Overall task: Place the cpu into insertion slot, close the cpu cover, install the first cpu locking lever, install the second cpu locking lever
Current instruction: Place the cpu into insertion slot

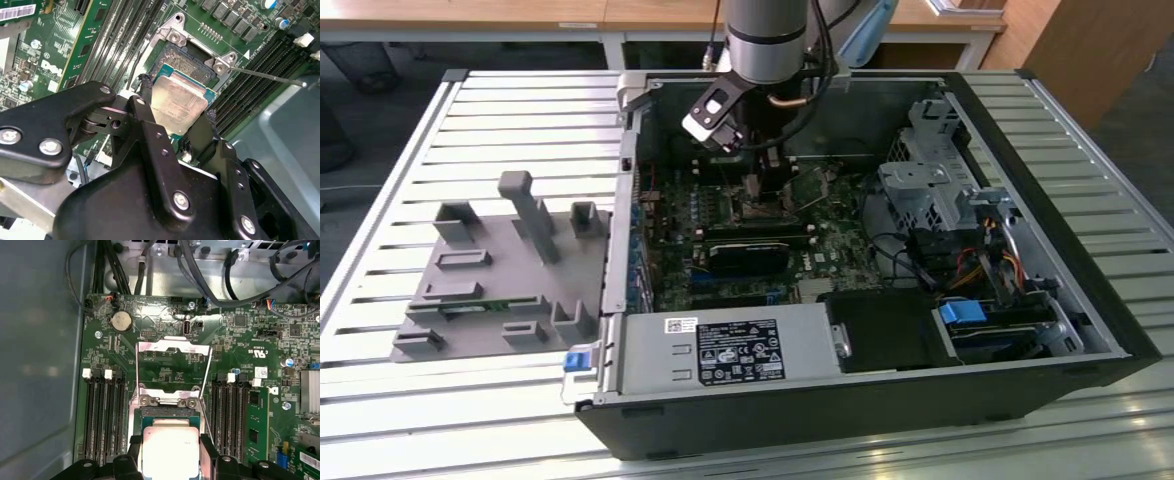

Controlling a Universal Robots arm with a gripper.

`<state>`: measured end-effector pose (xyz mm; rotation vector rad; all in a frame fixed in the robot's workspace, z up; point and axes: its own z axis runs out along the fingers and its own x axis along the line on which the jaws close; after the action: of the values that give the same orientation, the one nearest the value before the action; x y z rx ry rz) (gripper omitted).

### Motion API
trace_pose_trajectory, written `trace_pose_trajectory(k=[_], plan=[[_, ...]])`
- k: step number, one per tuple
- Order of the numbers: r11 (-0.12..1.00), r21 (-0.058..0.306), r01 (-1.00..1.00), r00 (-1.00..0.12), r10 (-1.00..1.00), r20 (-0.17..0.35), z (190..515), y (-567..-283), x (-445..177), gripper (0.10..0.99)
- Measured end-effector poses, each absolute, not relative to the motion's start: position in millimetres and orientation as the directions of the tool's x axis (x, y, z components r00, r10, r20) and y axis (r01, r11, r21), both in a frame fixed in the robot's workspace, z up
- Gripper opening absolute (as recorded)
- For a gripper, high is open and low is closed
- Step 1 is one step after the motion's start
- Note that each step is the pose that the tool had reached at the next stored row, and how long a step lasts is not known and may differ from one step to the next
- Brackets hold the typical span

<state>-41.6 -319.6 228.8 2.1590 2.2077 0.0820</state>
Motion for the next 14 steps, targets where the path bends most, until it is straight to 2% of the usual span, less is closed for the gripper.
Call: trace_pose_trajectory(k=[14], plan=[[0.022,0.073,0.997,-0.022,1.0,0.0,215,-319,-42,0.537]])
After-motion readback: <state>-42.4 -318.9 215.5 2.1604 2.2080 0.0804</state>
